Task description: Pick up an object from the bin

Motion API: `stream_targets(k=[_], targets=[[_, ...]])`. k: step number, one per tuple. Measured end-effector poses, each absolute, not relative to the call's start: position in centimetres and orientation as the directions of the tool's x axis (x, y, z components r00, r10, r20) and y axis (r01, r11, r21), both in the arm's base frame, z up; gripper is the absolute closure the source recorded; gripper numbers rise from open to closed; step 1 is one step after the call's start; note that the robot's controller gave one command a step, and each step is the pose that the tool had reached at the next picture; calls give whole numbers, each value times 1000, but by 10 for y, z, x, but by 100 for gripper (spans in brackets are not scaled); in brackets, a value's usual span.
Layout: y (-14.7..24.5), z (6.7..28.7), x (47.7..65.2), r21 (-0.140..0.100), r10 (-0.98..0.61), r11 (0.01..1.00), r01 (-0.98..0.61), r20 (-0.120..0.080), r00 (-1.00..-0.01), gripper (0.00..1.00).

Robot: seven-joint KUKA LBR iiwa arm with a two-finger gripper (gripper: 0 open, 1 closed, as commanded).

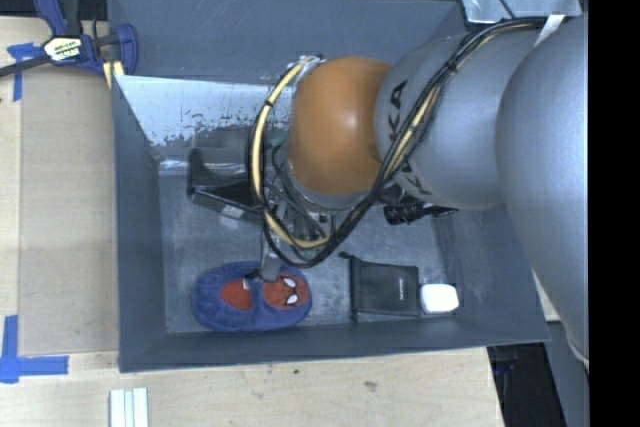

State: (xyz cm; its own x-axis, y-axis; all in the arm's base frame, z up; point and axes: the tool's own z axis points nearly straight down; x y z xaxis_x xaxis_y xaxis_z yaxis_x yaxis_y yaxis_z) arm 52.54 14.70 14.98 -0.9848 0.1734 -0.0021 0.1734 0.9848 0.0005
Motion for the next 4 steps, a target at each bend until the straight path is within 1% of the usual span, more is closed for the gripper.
stream_targets(k=[1, 2, 3, 4], targets=[[173, 94, 494, -1, 97, 995, 97, 4, -995, 0], [172, 97, 497, 1, 100, 995, 100, -2, -995, 100], [109, 75, 493, 12, 208, 978, 207, -15, -978, 100], [76, 152, 508, 2, 211, 978, 211, -11, -978, 100]])
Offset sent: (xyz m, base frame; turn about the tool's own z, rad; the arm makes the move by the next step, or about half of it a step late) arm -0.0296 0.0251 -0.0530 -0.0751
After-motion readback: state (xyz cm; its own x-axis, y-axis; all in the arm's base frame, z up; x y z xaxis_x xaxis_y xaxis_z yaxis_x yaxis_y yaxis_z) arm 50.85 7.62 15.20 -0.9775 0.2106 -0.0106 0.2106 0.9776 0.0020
